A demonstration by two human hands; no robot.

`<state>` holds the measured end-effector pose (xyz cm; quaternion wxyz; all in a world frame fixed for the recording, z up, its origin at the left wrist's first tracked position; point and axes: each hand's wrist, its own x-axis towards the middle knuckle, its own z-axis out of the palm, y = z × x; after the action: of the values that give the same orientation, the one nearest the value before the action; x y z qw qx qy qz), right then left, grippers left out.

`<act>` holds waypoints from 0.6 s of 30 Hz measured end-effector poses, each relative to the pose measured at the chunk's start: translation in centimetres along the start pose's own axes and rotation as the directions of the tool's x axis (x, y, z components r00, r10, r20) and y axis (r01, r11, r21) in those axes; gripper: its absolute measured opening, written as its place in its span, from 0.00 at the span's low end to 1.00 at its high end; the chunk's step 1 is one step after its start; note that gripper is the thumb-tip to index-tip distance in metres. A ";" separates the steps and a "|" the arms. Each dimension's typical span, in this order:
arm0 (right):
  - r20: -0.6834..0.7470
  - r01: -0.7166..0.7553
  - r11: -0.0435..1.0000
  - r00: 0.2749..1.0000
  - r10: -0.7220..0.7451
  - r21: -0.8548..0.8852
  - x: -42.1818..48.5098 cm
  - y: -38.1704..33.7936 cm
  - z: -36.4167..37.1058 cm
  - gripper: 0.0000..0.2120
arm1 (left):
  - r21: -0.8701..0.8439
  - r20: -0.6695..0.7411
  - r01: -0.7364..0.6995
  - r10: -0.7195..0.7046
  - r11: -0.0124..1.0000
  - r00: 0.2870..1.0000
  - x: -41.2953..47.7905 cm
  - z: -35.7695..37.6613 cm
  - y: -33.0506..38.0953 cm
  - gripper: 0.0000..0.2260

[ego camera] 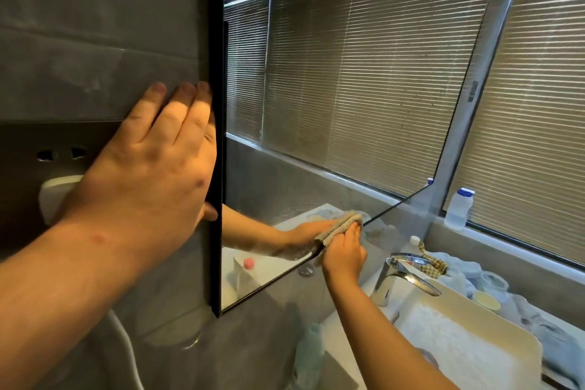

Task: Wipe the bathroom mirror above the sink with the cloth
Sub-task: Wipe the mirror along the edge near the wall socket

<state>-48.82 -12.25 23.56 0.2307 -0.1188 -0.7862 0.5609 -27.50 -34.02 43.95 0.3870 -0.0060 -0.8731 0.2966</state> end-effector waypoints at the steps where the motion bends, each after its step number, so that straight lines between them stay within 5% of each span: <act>1: 0.020 -0.011 1.000 1.000 0.011 0.009 -0.7 0.1 0.2 0.31 | -0.007 0.012 0.000 0.000 1.000 1.000 0.0 0.0 0.0 0.47; 4: 0.047 0.046 0.998 0.998 -0.048 0.040 -3.7 -0.1 0.8 0.30 | 0.007 0.023 0.001 -0.001 1.000 1.000 0.0 -0.2 0.0 0.49; 9: 0.117 0.361 0.932 0.924 -0.363 0.041 -11.7 -0.3 1.1 0.33 | 0.055 0.011 -0.023 0.022 0.998 1.000 -0.2 -0.5 0.1 0.46; 15: 0.219 0.835 0.550 0.543 -0.811 -0.032 -17.2 0.3 1.0 0.30 | 0.122 0.036 -0.035 0.031 0.992 0.999 -0.3 -0.6 0.0 0.49; 18: 0.257 0.879 0.475 0.469 -0.845 -0.042 -15.6 0.1 0.6 0.31 | 0.131 0.027 -0.034 0.031 0.991 0.999 -0.2 -0.5 -0.1 0.50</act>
<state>-35.63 -19.67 19.73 0.3911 0.3328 -0.8010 0.3077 -26.95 -33.86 44.11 0.3706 0.0093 -0.8561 0.3599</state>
